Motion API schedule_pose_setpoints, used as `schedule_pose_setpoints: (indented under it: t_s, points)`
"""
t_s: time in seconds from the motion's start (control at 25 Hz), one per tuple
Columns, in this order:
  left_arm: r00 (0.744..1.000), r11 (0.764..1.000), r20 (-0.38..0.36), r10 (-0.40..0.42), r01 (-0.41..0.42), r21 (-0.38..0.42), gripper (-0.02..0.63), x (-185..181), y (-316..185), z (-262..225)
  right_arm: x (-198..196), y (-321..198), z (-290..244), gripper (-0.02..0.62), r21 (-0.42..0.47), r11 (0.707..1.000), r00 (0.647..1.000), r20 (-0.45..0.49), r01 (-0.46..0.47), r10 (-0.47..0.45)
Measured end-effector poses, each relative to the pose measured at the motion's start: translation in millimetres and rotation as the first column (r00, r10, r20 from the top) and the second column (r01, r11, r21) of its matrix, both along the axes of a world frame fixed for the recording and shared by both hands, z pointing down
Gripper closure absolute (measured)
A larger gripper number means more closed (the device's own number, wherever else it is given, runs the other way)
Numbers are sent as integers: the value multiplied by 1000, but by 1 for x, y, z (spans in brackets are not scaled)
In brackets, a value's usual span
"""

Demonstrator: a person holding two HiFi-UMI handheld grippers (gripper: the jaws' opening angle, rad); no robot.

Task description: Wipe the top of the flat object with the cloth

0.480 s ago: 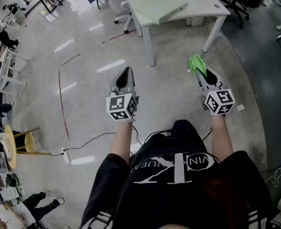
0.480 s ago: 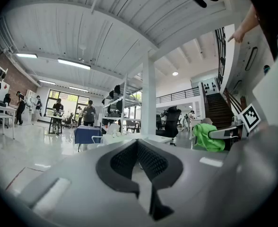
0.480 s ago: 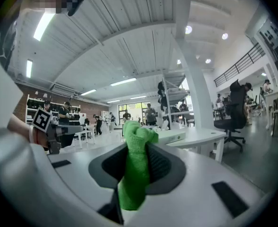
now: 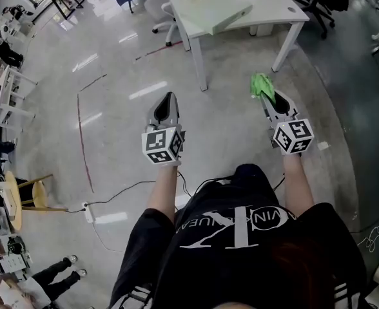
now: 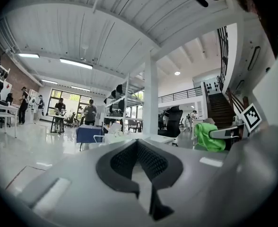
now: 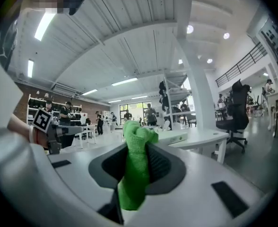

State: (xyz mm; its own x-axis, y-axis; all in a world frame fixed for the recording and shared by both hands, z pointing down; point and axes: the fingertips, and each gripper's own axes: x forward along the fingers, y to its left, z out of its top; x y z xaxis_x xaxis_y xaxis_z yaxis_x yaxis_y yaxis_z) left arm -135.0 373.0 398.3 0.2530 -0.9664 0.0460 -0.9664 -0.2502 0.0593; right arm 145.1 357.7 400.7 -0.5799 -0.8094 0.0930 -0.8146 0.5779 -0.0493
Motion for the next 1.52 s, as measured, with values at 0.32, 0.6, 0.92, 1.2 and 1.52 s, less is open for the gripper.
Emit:
schedule_pose_setpoints:
  t_s: [0.32,0.6,0.92,1.2,1.52]
  points:
    - [1000,1000,-6,-7,7,-8,595,-4,-13,1,-5,-14,2,511,-4,1000,1000,-9,0,0]
    - [1000,1000,-4,12,-12,-20,595,-2,-17,9,-2,-16,-2,511,7,999,999,18,-31,31]
    - [999,998,-16,29,-30,-51,595,5,-45,18,7,-40,4,511,-15,998,997,38,-64,65]
    - [1000,997,-9,10,-10,-76,595,-2,-97,25,4,-100,9,511,-28,998,997,52,-54,55]
    - [999,996,-12,-46,45,-81,595,-14,-181,16,-5,-196,4,511,-49,999,999,41,2,0]
